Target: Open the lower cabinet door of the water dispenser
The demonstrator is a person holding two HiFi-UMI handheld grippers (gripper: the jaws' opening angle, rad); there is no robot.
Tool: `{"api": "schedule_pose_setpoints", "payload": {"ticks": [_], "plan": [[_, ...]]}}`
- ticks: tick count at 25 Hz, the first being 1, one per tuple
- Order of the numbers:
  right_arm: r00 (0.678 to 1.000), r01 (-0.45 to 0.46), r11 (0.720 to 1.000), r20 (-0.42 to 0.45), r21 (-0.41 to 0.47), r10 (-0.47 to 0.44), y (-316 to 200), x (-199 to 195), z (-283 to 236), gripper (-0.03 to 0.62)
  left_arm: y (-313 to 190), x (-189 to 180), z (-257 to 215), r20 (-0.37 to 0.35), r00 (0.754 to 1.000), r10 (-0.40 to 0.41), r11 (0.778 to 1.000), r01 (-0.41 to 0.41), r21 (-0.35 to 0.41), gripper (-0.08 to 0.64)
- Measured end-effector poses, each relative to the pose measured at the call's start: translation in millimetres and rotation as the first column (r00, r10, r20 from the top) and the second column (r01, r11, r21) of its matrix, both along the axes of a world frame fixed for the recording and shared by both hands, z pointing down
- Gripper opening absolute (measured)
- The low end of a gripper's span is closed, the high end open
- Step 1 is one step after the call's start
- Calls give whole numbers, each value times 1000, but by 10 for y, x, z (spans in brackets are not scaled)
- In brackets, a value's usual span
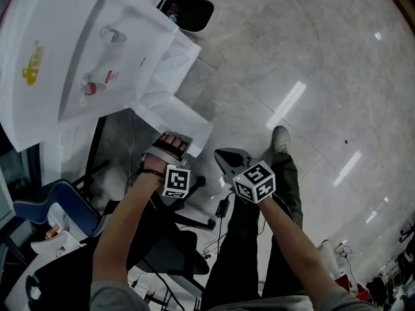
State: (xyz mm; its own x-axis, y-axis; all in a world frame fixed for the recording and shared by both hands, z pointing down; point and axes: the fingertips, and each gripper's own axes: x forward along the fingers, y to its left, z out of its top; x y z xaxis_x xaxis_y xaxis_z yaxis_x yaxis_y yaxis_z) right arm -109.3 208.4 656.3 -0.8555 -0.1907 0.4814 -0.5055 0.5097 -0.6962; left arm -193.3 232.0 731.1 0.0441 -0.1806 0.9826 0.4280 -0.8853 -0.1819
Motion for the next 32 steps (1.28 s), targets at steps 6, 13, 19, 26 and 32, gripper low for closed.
{"api": "schedule_pose_setpoints", "payload": {"ticks": [6, 13, 19, 26, 32], "plan": [[1000, 19, 1000, 12, -9, -19, 106, -47, -34, 8, 250, -186, 19, 68, 993, 95, 995, -96, 12, 202], [999, 34, 999, 25, -27, -34, 209, -87, -39, 8, 457, -389, 47, 111, 978, 176, 984, -178, 12, 202], [998, 45, 998, 36, -39, -43, 195, -71, -112, 9, 486, -350, -17, 57, 996, 68, 998, -68, 3, 210], [996, 83, 996, 48, -25, -82, 134, -45, -416, 9, 382, -351, -434, 12, 1000, -15, 999, 15, 43, 216], [995, 81, 997, 60, -16, -80, 49, 8, -655, 9, 134, -255, -802, -13, 993, -120, 991, 121, 62, 208]]}}
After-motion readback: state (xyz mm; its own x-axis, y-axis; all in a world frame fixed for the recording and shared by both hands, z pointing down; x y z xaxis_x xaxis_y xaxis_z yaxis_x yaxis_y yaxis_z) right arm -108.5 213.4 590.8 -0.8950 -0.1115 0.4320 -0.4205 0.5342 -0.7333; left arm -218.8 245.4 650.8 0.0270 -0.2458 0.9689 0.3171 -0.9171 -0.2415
